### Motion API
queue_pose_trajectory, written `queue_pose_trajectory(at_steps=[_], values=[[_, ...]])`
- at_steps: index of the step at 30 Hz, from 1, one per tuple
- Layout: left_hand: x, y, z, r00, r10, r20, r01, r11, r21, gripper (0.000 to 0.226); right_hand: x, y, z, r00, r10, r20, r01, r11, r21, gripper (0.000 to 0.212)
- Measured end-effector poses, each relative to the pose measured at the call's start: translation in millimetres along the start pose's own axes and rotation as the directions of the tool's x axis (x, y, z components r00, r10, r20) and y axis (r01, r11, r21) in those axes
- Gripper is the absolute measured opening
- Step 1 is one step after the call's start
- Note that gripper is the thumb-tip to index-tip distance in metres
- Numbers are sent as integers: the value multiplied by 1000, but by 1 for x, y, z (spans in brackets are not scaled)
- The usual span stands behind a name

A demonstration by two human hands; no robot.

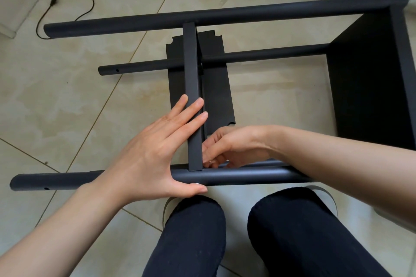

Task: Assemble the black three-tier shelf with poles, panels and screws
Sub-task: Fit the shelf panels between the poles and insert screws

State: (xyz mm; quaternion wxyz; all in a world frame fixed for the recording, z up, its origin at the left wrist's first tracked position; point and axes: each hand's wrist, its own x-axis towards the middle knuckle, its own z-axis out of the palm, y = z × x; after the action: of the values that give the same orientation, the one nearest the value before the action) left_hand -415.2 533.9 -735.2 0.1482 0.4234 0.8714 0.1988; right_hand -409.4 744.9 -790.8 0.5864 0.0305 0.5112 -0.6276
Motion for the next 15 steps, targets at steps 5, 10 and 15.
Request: queue_pose_trajectory(at_steps=[5,10,15], values=[[0,1,-1,1000,-5,-2,5,1000,-5,112,2,0,1,1000,-6,4,6,1000,13,29],[0,1,-1,1000,-7,-2,7,1000,-4,113,3,2,1,999,0,32,-1,1000,30,41],[0,1,-1,1000,-8,1,8,1000,0,113,2,0,4,1000,-3,18,3,1000,7,36]])
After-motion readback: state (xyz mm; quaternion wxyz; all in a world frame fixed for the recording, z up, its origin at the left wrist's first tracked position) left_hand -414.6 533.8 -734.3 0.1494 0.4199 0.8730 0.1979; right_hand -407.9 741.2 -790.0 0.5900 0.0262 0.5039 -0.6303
